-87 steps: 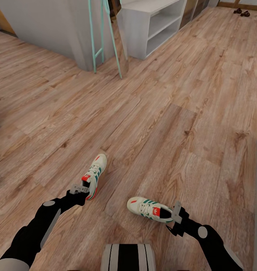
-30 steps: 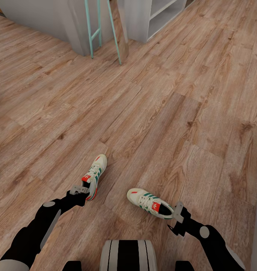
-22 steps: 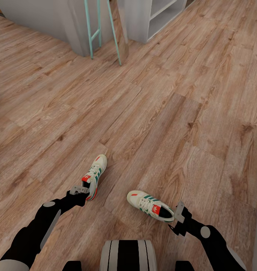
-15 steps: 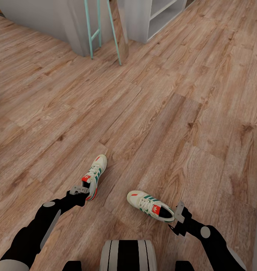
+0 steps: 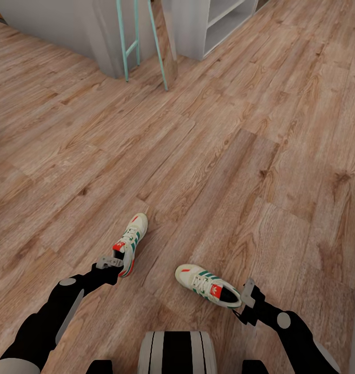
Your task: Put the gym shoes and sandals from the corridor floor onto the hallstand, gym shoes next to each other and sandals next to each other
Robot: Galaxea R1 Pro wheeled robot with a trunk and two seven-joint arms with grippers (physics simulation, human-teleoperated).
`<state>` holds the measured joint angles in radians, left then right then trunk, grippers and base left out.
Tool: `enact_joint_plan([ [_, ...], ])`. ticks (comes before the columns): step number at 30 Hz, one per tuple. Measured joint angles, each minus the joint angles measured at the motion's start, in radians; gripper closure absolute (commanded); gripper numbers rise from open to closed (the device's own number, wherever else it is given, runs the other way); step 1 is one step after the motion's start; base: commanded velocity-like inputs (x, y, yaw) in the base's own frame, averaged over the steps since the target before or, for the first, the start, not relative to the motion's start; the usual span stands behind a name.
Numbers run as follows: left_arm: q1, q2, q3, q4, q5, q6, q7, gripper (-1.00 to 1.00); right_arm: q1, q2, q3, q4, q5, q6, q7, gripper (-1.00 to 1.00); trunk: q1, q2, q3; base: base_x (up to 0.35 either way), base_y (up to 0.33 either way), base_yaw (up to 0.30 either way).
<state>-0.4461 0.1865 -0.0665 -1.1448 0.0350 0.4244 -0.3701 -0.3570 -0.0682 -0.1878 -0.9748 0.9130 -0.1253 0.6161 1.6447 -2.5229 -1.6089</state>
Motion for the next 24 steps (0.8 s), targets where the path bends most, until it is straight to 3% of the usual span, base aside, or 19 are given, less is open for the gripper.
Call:
enact_joint_plan([
  [24, 0.000, 0.000, 0.000, 0.000, 0.000, -0.001, 0.000, 1.00, 0.000, 0.000, 0.000, 0.000, 0.000, 0.000, 0.000, -1.00, 0.000, 0.000, 0.000, 0.001, 0.036, 0.000],
])
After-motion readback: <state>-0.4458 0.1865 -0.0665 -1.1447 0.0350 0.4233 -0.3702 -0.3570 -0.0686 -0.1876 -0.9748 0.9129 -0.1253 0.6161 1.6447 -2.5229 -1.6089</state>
